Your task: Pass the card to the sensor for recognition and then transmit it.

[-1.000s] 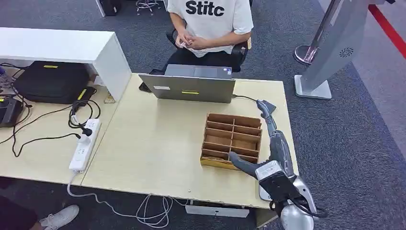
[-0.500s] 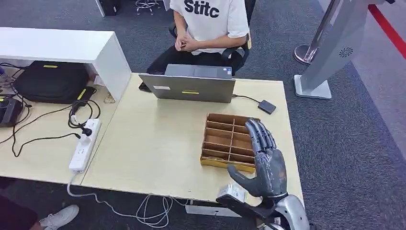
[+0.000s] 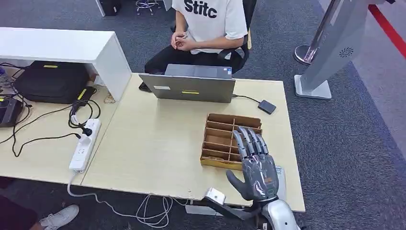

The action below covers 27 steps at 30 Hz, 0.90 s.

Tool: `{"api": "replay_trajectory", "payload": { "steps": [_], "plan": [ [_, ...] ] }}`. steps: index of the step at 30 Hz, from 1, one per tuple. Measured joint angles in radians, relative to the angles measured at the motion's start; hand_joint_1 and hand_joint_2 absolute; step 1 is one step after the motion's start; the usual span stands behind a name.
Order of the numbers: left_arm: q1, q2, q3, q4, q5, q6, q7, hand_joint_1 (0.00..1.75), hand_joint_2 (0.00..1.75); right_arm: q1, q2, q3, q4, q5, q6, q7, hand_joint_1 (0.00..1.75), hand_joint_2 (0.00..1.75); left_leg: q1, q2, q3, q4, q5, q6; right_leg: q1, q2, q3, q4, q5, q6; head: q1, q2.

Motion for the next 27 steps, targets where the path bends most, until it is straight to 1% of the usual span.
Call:
{"api": "replay_trajectory", "payload": {
  "steps": [3,11,16,18,20,21,27],
  "plan": [
    [0.001,0.0,0.002,-0.002,0.001,0.001,-0.001,0.0,1.75,-0.002,-0.002,0.0,0.02,0.023,0.0,0.016,0.0,1.75,0.0,0.0,0.0,0.0,0.0,0.0,0.0,0.0,0.0,0.0,0.0,0.0,0.0,0.0],
    [0.002,0.0,0.002,-0.008,0.002,0.001,-0.003,0.0,1.75,-0.006,-0.002,0.0,0.041,0.03,0.0,0.02,0.0,1.75,0.0,0.0,0.0,0.0,0.0,0.0,0.0,0.0,0.0,0.0,0.0,0.0,0.0,0.0],
    [0.003,0.0,0.011,-0.008,0.022,0.044,-0.045,0.0,1.75,-0.005,-0.005,-0.001,0.058,0.078,-0.002,0.051,0.0,1.75,0.0,0.0,0.0,0.0,0.0,0.0,0.0,0.0,0.0,0.0,0.0,0.0,0.0,0.0],
    [0.004,-0.001,0.022,-0.008,0.031,0.047,-0.054,0.0,1.75,-0.006,-0.01,-0.002,0.068,0.095,-0.008,0.085,0.0,1.75,0.0,0.0,0.0,0.0,0.0,0.0,0.0,0.0,0.0,0.0,0.0,0.0,0.0,0.0],
    [0.005,-0.001,0.03,-0.008,0.036,0.041,-0.054,0.0,1.75,-0.016,-0.03,0.011,0.082,0.102,-0.016,0.162,0.0,1.75,0.0,0.0,0.0,0.0,0.0,0.0,0.0,0.0,0.0,0.0,0.0,0.0,0.0,0.0],
    [0.006,-0.001,0.035,-0.008,0.037,0.038,-0.054,0.0,1.75,-0.021,-0.039,0.021,0.089,0.103,-0.019,0.191,0.0,1.75,0.0,0.0,0.0,0.0,0.0,0.0,0.0,0.0,0.0,0.0,0.0,0.0,0.0,0.0],
    [0.009,-0.001,0.07,-0.008,0.055,0.037,-0.072,0.0,1.75,-0.036,-0.07,0.042,0.116,0.104,-0.017,0.254,0.0,1.75,0.0,0.0,0.0,0.0,0.0,0.0,0.0,0.0,0.0,0.0,0.0,0.0,0.0,0.0]
  ]
}}
